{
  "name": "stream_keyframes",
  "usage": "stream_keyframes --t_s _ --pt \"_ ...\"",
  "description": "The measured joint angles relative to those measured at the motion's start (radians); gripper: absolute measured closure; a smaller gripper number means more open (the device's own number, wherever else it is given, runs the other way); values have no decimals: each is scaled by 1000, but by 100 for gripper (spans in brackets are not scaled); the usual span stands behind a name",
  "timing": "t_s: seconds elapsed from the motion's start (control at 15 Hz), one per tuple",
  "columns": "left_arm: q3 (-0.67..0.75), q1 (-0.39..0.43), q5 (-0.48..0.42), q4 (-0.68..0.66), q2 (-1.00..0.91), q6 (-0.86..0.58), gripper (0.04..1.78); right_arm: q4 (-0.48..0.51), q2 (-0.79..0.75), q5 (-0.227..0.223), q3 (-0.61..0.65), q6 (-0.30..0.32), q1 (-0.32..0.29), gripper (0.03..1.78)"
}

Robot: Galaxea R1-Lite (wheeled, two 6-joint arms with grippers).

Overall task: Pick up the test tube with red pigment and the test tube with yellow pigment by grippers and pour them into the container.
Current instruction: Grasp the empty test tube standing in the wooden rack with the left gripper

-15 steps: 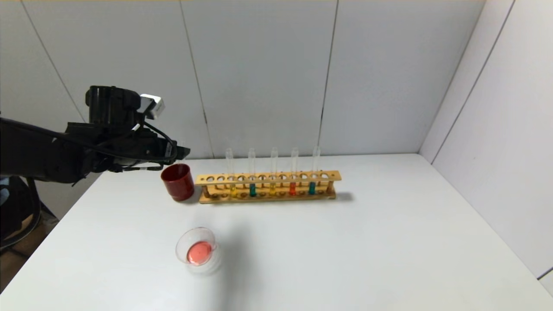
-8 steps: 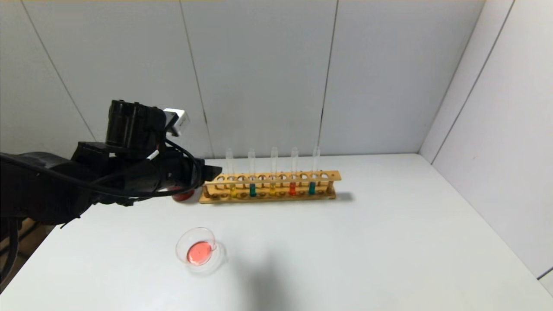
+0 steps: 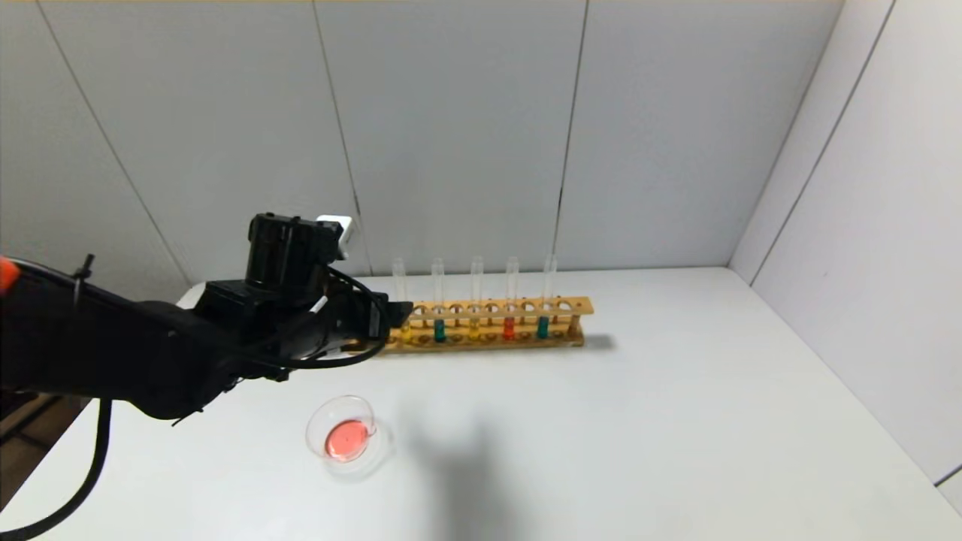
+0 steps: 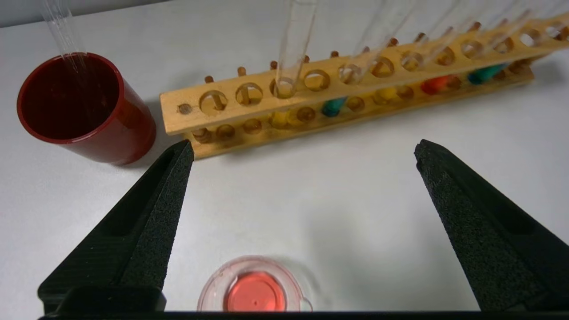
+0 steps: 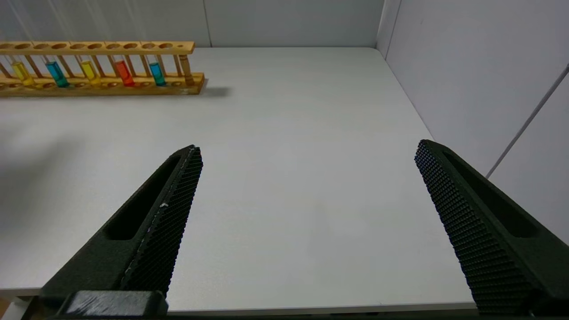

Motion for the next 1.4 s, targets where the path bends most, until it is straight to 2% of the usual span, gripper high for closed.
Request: stream_keyframes --t_s 0.47,0.87,1.4 --pt "-35 14 7 -135 156 -4 7 0 0 0 0 0 0 6" --pt "-135 64 9 -136 263 3 7 0 0 0 0 0 0 6" --pt "-238 70 10 -128 344 10 7 0 0 0 0 0 0 6"
